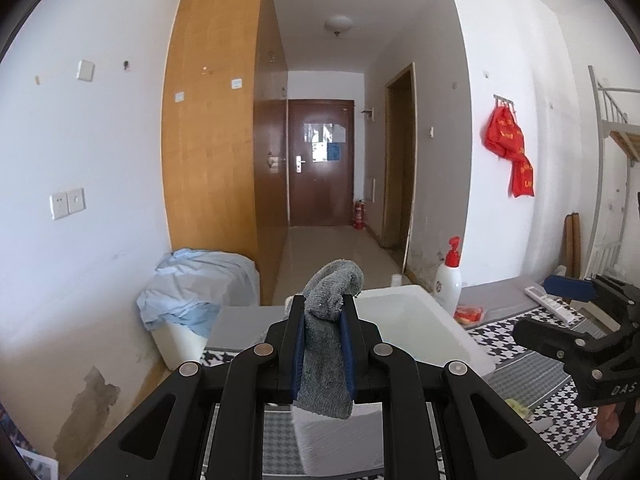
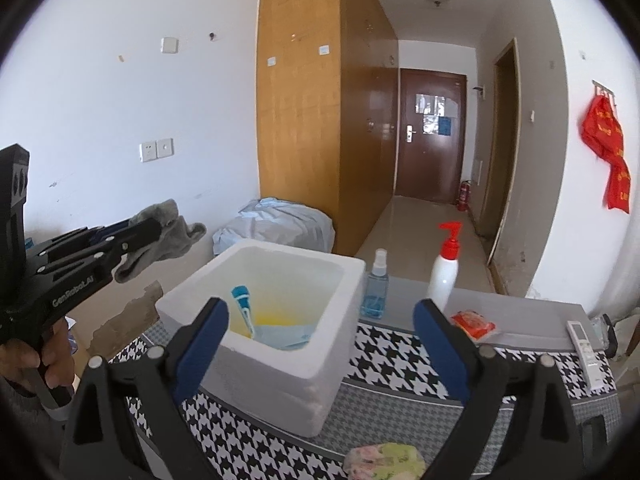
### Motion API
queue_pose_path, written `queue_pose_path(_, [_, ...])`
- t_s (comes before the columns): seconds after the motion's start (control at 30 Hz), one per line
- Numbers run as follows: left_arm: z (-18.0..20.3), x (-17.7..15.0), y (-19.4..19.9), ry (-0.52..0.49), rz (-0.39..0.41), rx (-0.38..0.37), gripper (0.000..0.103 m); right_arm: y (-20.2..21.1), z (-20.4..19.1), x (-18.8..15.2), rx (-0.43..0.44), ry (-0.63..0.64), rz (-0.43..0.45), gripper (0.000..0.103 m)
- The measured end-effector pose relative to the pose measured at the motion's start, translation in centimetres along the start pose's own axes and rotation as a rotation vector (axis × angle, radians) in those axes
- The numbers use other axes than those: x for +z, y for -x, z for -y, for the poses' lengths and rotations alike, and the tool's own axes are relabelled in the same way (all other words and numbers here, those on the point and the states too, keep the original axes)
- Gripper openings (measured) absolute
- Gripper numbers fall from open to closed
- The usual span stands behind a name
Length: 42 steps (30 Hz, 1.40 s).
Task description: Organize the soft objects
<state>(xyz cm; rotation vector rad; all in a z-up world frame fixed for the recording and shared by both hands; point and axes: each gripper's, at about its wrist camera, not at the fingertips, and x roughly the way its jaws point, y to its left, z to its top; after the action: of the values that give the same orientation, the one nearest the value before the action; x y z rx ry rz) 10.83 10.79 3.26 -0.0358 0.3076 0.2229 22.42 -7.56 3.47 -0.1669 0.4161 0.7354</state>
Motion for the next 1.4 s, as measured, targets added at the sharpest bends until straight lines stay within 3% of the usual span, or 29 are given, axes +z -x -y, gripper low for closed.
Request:
queue_pose_path(1.07, [4.9,0.3,-4.6,-0.014,-0.068,-0.099,0.019,3.3,5.4,-2.7,-0.111,-0.075,-0.006,0.097])
queue_pose_path(1.13, [5.1,0.2,-5.2,-0.019,-0.079,-0.092,0.024,3.3,5.6,-2.9,-0.114,-0.077,-0.009,0.097])
queue_pose_path(1.17, [5.1,0.1,-5.3,-0.021,-0.083,-0.090,0.032,3.3,5.7,-3.0,-0.116,-0.078,-0.011,0.097])
queue_pose_path(1.23, [5.1,-0.1,-5.6,-0.017,-0.090,-0.078,0.059,3.2,5.9,-3.1,-0.121,-0.080,-0.015,0.097])
queue_pose_path(1.27, [5.0,-0.2,-5.7,-0.015,-0.087,-0.069,0.080,3.2,6.0,-3.2,-0.124,-0.081,-0.016,0.097])
queue_pose_path(1.3, [4.9,-0.3,-5.7,-0.011,-0.079,-0.059,0.090,3.2,6.1,-3.3,-0.124,-0.084,-0.017,0.097])
queue_pose_path(1.4, [4.8,-0.6,-5.8,-0.006,-0.082,-0.053,0.094,3.1,6.3,-3.6,-0.121,-0.091,-0.021,0.097])
